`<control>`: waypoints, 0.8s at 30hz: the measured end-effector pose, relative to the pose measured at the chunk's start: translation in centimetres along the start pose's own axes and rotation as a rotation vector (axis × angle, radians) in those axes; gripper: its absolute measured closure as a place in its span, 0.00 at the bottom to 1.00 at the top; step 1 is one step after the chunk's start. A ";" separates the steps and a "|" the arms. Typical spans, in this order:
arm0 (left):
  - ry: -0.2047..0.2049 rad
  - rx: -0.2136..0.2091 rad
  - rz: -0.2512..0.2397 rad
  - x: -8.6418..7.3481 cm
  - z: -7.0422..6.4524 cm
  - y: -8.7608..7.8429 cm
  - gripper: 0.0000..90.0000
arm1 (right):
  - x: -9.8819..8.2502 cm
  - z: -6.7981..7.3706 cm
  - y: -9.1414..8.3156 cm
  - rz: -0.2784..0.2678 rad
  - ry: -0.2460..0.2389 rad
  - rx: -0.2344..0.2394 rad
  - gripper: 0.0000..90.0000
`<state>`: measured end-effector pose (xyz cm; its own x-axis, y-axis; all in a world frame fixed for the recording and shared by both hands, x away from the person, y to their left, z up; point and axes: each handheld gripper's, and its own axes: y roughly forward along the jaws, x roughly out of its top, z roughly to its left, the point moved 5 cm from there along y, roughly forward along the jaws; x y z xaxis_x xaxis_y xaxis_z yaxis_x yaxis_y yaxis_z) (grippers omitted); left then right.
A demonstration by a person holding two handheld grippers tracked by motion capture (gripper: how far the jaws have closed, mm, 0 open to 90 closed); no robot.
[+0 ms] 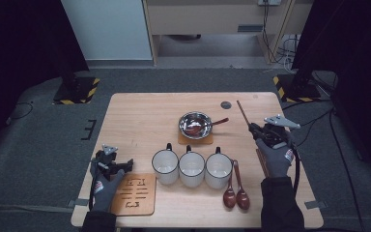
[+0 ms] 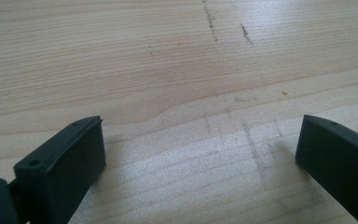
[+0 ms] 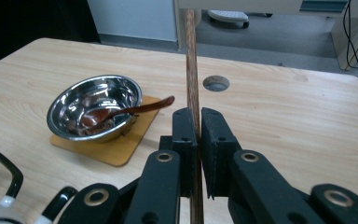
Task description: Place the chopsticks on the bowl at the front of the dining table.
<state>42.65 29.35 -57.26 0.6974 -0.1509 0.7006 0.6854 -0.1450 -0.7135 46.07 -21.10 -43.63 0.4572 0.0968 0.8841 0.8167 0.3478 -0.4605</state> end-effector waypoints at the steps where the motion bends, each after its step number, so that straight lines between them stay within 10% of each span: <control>1: 0.000 0.000 0.000 0.0 0.0 0.0 0.00 | 0.2 0.1 0.1 -0.004 0.003 0.003 0.94; 24: 0.000 0.000 0.000 0.0 0.0 0.0 0.00 | 2.3 2.0 3.1 -0.023 -0.007 0.031 0.94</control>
<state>42.65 29.35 -57.26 0.6974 -0.1508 0.7007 0.6855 -0.1451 -0.7135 48.98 -17.95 -42.89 0.4358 0.0946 0.8951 0.8155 0.3792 -0.4372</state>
